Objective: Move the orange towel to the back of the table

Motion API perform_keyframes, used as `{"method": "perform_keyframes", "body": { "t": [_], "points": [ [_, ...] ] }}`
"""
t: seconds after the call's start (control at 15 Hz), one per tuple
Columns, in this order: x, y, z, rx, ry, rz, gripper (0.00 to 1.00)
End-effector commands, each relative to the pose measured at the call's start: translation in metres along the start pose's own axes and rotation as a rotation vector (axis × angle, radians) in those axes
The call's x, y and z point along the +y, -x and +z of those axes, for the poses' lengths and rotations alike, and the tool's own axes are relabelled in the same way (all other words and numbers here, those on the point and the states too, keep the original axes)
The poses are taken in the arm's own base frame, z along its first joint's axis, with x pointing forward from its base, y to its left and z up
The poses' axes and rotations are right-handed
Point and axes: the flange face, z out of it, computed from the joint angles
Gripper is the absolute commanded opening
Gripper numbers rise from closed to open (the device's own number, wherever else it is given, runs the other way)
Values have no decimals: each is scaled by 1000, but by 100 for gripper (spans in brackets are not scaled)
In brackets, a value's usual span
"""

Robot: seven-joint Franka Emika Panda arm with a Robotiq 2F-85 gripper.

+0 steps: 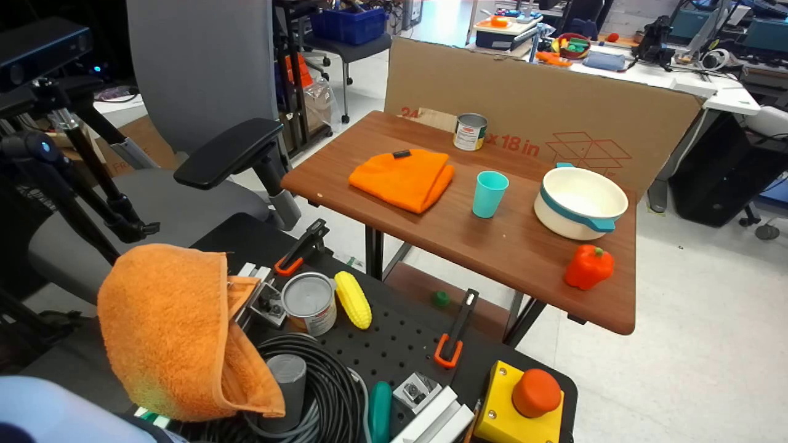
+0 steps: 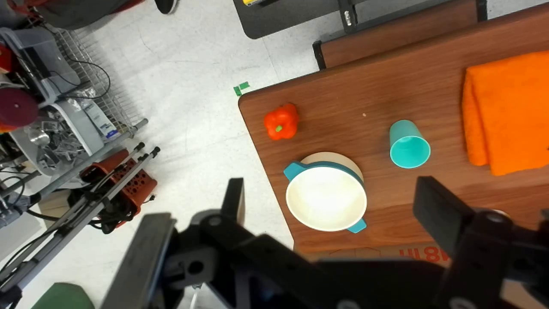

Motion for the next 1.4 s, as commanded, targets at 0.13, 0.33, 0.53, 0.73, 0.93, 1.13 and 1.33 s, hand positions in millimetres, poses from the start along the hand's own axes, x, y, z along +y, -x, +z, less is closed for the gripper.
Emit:
{"method": "perform_keyframes", "body": {
  "t": [0.13,0.33,0.53,0.73,0.93,1.13,1.33],
  "points": [
    [-27,-18,20,-68,-17,47,100],
    [-59,-29,39,-122,-61,9,100],
    [-102,-40,63,-181,-120,-63,100],
    [-141,-42,92,-249,-123,-121,100],
    [-175,-37,126,-298,-98,-182,100],
    [-200,-37,162,-334,-79,-194,100],
    [-219,-44,196,-376,-74,-200,100]
  ]
}}
